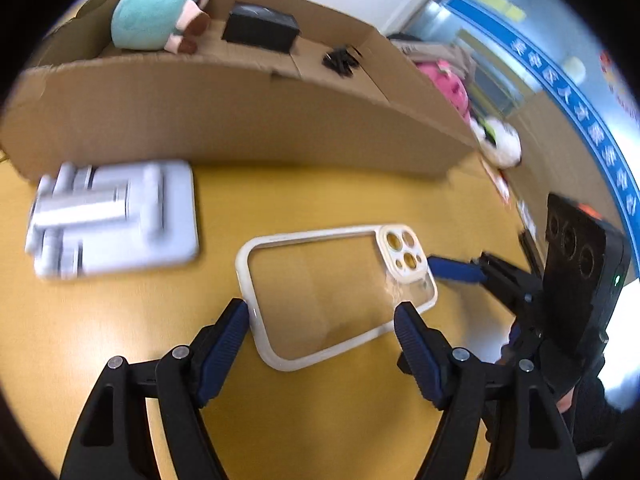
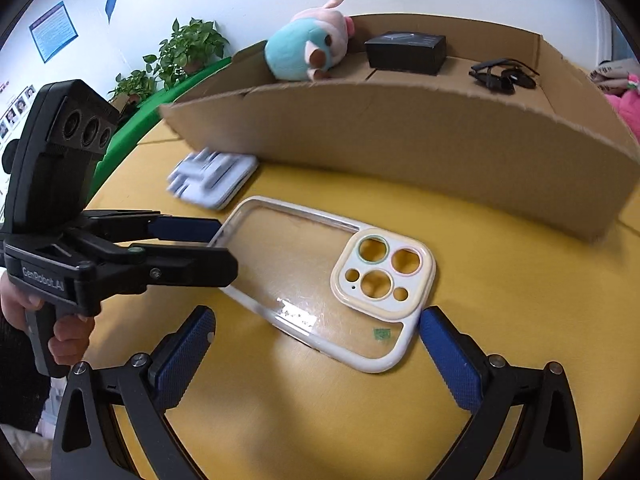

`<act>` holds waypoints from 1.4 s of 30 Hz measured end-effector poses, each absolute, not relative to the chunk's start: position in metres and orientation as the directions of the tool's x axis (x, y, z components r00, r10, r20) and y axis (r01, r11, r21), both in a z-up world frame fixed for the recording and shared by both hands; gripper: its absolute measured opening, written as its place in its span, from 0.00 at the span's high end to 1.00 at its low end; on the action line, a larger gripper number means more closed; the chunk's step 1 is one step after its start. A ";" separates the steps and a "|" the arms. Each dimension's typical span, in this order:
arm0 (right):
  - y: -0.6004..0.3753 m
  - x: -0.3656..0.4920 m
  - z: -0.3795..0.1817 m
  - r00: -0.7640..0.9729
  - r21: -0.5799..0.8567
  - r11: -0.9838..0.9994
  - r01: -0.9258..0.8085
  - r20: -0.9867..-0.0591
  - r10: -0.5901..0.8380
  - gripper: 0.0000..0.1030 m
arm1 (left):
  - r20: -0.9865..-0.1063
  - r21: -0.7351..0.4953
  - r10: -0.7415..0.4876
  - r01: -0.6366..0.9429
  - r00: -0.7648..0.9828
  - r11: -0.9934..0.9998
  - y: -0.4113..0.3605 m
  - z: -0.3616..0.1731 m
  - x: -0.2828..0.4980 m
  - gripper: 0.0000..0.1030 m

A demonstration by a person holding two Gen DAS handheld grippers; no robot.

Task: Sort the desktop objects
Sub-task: 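Close the right gripper on the clear phone case's long sides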

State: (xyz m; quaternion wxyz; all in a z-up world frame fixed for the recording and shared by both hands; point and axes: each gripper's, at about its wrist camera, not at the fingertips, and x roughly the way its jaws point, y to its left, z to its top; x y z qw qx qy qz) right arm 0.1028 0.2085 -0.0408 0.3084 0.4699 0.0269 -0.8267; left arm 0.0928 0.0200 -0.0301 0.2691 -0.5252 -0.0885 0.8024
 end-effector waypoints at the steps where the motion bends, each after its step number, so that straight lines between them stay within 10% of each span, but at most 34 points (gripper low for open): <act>1: 0.207 0.111 -0.041 -0.359 0.237 -0.802 0.548 -0.800 -0.482 0.00 | -0.810 -0.399 0.507 -0.358 -0.293 -0.844 0.023 -0.029 0.100 0.28; 25: 0.188 0.122 -0.045 -0.156 -0.092 -0.215 0.972 -0.940 -0.302 0.00 | -0.904 -0.149 0.401 -0.770 -0.148 -0.620 0.042 -0.029 0.103 0.22; 42: 0.198 0.106 -0.057 -0.041 -0.017 -0.057 0.998 -0.893 -0.449 0.00 | -0.908 -0.013 0.385 -0.909 -0.163 -0.416 0.043 -0.038 0.107 0.19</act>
